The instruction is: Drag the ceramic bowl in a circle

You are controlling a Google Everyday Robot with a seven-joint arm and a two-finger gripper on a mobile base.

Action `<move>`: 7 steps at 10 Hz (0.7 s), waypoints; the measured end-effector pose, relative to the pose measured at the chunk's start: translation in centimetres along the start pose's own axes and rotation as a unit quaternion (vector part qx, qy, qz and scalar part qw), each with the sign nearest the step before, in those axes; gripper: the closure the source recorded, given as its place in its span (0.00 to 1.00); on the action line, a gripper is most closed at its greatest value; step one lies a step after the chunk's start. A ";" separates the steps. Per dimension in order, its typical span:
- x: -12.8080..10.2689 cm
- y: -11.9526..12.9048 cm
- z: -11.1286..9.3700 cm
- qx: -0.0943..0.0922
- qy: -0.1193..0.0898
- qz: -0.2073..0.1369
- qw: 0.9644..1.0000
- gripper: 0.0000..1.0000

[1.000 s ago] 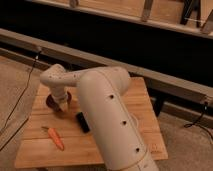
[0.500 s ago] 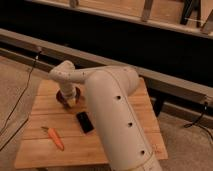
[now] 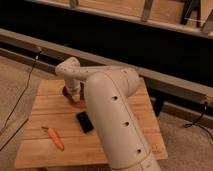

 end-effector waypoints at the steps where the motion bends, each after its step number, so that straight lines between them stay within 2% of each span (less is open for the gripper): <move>1: 0.4 -0.8 0.0 0.002 0.003 0.005 1.000 1.00; 4: 1.1 -3.1 -0.2 0.009 0.013 0.013 1.000 1.00; 7: 0.4 -5.6 -0.8 0.019 0.021 0.009 1.000 1.00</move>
